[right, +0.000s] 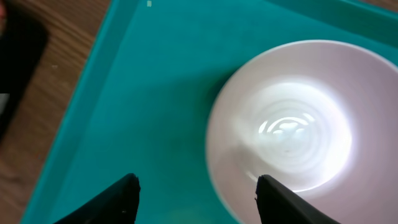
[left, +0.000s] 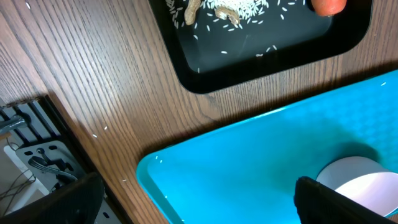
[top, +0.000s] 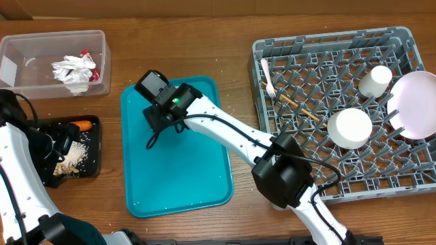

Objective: Sort waste into correct bins and load items into the dishwasher rack
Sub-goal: 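Lower the right gripper and grasp the pink bowl's rim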

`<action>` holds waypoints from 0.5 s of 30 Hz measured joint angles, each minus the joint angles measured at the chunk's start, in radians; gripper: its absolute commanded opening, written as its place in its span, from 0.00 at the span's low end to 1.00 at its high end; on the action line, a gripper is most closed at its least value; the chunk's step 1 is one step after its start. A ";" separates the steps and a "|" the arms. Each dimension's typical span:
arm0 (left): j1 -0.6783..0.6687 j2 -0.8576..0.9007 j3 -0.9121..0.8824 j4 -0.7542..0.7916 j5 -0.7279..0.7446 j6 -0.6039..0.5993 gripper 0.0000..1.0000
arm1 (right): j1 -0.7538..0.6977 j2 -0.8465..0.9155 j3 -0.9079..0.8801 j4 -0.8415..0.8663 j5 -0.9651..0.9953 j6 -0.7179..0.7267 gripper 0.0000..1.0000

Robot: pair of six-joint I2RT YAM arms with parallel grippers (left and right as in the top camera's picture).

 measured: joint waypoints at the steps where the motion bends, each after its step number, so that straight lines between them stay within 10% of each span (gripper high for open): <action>1: 0.000 0.000 0.000 0.000 0.000 0.000 1.00 | -0.004 0.000 -0.010 0.011 0.009 -0.004 0.59; 15: 0.000 0.000 0.000 0.000 0.000 0.000 1.00 | -0.017 0.000 -0.143 0.136 0.014 -0.033 0.54</action>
